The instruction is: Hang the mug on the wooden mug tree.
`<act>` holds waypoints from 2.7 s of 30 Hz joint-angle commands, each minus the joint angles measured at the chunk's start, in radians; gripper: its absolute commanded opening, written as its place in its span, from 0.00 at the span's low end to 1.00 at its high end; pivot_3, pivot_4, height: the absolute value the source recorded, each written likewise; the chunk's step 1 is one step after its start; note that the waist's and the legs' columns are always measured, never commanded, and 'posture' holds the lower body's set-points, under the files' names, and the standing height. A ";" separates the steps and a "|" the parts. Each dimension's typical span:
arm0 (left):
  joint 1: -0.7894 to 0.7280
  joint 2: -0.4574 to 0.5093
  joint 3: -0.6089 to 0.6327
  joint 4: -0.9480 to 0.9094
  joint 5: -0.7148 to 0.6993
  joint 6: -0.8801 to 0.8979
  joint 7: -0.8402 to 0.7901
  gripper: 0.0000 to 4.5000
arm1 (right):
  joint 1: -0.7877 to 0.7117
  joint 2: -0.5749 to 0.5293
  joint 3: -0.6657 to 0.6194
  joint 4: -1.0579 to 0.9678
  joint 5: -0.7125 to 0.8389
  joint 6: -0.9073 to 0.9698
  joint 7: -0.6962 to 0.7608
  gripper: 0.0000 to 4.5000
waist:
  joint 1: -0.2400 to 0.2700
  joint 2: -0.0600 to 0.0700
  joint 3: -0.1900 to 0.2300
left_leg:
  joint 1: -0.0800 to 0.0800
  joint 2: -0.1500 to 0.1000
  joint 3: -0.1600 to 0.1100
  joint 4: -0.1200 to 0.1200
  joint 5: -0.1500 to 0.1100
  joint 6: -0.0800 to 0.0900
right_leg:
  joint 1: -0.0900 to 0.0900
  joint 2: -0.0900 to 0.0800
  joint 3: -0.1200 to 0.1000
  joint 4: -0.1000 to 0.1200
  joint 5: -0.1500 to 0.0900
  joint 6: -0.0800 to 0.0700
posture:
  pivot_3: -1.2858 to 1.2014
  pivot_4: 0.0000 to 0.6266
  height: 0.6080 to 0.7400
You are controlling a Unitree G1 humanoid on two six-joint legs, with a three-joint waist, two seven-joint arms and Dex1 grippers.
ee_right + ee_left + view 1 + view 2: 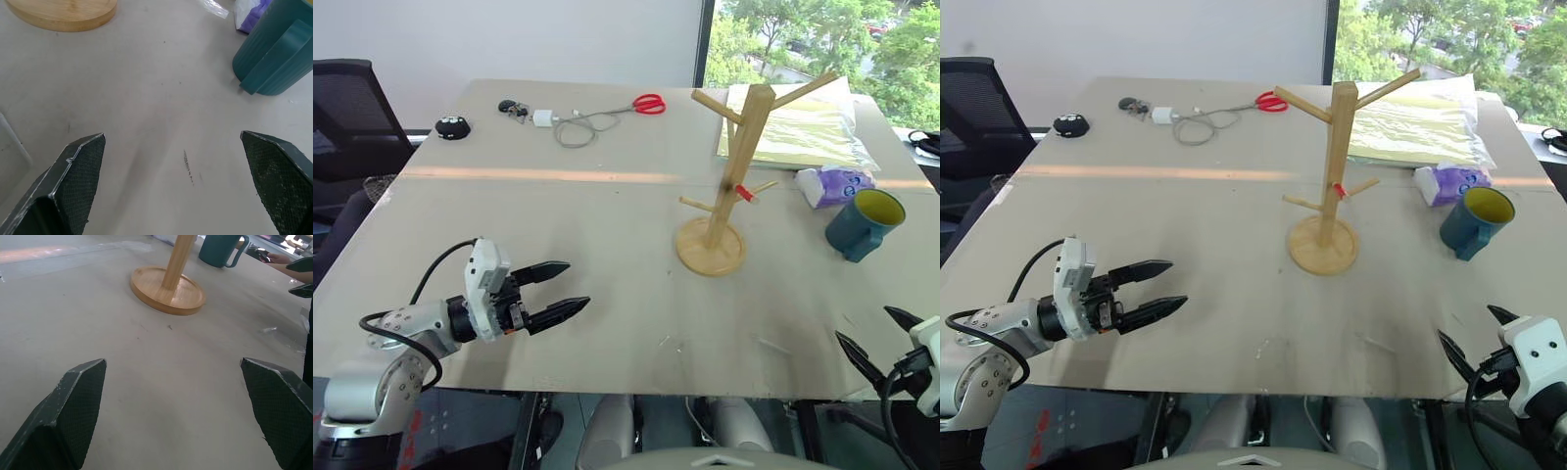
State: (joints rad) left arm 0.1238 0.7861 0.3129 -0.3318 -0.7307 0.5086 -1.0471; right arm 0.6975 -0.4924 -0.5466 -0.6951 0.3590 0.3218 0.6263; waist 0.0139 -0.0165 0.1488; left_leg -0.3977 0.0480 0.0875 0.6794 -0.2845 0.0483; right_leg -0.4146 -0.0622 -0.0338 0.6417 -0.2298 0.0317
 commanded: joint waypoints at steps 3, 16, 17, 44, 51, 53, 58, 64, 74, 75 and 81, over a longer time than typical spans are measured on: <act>-0.110 0.017 -0.005 -0.038 -0.076 0.008 -0.066 1.00 | -0.170 0.098 0.156 -0.128 -0.140 0.155 -0.289 0.99 | -0.001 -0.004 0.000 | 0.000 0.000 -0.001 -0.001 0.001 -0.001 | 0.000 0.001 -0.003 0.000 0.000 0.000 | 0.52 0.24 1.00; -0.255 0.070 -0.055 -0.085 -0.094 0.009 -0.211 1.00 | -0.613 0.383 0.307 -0.103 -0.379 0.586 -0.772 0.99 | -0.003 0.001 0.000 | -0.002 -0.001 -0.001 -0.002 0.005 -0.008 | -0.002 0.007 -0.003 0.000 0.001 -0.002 | 0.52 0.24 1.00; -0.258 0.071 -0.056 -0.090 -0.098 0.011 -0.214 1.00 | -0.627 0.388 0.313 -0.092 -0.390 0.586 -0.779 0.99 | -0.003 0.001 0.000 | -0.002 -0.001 -0.001 -0.002 0.005 -0.008 | -0.002 0.007 -0.002 0.000 0.001 -0.002 | 0.52 0.24 1.00; -0.214 0.085 -0.017 -0.182 -0.156 0.035 -0.175 1.00 | -0.856 0.318 0.141 0.283 -0.418 0.473 -0.813 0.99 | -0.028 0.002 0.001 | 0.000 -0.001 0.000 -0.005 0.006 -0.008 | -0.002 0.008 0.000 0.001 0.003 0.002 | 0.52 0.24 1.00; -0.222 0.084 -0.022 -0.176 -0.153 0.030 -0.171 1.00 | -0.864 0.304 0.116 0.321 -0.411 0.461 -0.812 0.99 | -0.029 0.002 0.001 | 0.000 -0.001 0.000 -0.005 0.006 -0.008 | -0.002 0.008 0.000 0.001 0.003 0.002 | 0.52 0.24 1.00; -0.222 0.086 -0.021 -0.174 -0.152 0.028 -0.172 1.00 | -0.868 0.301 0.113 0.336 -0.410 0.452 -0.811 0.99 | -0.029 0.002 0.001 | 0.000 -0.001 0.001 -0.005 0.006 -0.008 | -0.002 0.008 0.000 0.001 0.003 0.002 | 0.52 0.24 1.00; -0.220 0.088 -0.012 -0.173 -0.150 0.028 -0.167 1.00 | -0.890 0.290 0.105 0.391 -0.404 0.419 -0.811 0.70 | -0.029 0.002 0.001 | 0.000 -0.001 0.001 -0.005 0.006 -0.008 | -0.002 0.008 0.001 0.001 0.003 0.002 | 0.52 0.24 1.00; -0.207 0.090 0.007 -0.184 -0.152 0.030 -0.153 1.00 | -0.917 0.270 0.090 0.462 -0.395 0.372 -0.812 0.09 | -0.029 0.002 0.001 | 0.000 -0.002 0.001 -0.005 0.006 -0.008 | -0.002 0.008 0.001 0.001 0.003 0.002 | 0.52 0.24 1.00; -0.207 0.065 0.020 -0.180 -0.164 0.025 -0.115 1.00 | -0.946 0.198 0.073 0.556 -0.343 0.302 -0.741 0.02 | -0.029 0.002 0.001 | 0.001 -0.002 0.002 -0.005 0.006 -0.008 | -0.002 0.009 0.002 0.001 0.003 0.003 | 0.52 0.24 1.00; -0.209 0.057 0.023 -0.177 -0.176 0.028 -0.108 1.00 | -0.942 0.184 0.079 0.563 -0.336 0.290 -0.720 0.02 | -0.029 0.002 0.001 | 0.001 -0.002 0.002 -0.005 0.006 -0.008 | -0.002 0.009 0.002 0.001 0.003 0.003 | 0.52 0.24 1.00; -0.199 0.002 0.061 -0.150 -0.205 -0.014 -0.098 1.00 | -0.835 0.075 0.041 0.457 -0.143 0.233 -0.415 0.02 | -0.024 0.004 0.002 | 0.001 -0.001 0.002 -0.005 0.006 -0.008 | -0.002 0.009 0.002 0.001 0.003 0.003 | 0.52 0.24 1.00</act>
State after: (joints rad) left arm -0.0754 0.7934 0.3279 -0.4843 -0.9112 0.5251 -1.1468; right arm -0.1567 -0.3765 -0.4545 -0.1511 0.1494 0.5917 0.1104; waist -0.0099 -0.0126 0.1511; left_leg -0.3970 0.0465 0.0891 0.6735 -0.2790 0.0407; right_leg -0.4166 -0.0535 -0.0320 0.6420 -0.2270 0.0345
